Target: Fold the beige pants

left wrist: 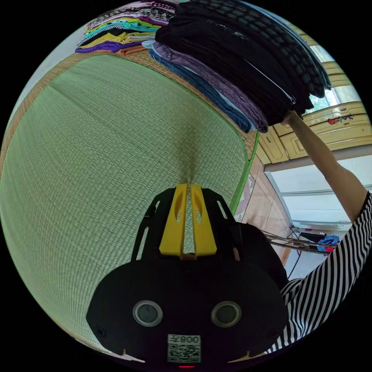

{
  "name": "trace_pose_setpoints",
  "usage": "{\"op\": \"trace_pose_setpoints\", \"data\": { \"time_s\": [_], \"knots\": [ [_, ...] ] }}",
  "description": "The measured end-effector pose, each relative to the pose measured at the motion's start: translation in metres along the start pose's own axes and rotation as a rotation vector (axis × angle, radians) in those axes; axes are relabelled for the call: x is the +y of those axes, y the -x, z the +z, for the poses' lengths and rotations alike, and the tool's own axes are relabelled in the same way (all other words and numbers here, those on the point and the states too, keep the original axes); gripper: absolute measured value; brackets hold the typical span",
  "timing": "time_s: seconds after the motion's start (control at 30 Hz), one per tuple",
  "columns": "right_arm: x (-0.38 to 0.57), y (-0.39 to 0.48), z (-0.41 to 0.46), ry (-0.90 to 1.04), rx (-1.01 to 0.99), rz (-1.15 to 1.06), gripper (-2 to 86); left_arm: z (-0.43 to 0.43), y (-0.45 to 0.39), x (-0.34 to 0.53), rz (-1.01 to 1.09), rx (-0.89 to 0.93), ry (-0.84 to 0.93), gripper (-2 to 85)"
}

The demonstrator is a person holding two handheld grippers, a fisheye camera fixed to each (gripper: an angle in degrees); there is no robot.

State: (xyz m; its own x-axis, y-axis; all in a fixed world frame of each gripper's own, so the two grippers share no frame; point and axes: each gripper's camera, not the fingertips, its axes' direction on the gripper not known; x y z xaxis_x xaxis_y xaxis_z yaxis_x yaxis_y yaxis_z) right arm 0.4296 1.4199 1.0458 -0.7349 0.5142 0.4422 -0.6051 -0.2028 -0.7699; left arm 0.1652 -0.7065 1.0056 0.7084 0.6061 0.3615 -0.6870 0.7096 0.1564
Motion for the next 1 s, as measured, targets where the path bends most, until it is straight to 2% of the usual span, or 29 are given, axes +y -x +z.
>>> {"op": "trace_pose_setpoints", "data": {
  "time_s": [0.53,1.0],
  "knots": [
    [-0.045,-0.087,-0.009,0.0,-0.205,0.136,7.2,-0.003,-0.024,0.062,0.035,-0.055,-0.024,0.9],
    [-0.049,-0.107,-0.024,0.0,-0.277,0.15,6.3,-0.033,-0.045,0.117,0.023,-0.062,-0.041,0.7]
  ]
}}
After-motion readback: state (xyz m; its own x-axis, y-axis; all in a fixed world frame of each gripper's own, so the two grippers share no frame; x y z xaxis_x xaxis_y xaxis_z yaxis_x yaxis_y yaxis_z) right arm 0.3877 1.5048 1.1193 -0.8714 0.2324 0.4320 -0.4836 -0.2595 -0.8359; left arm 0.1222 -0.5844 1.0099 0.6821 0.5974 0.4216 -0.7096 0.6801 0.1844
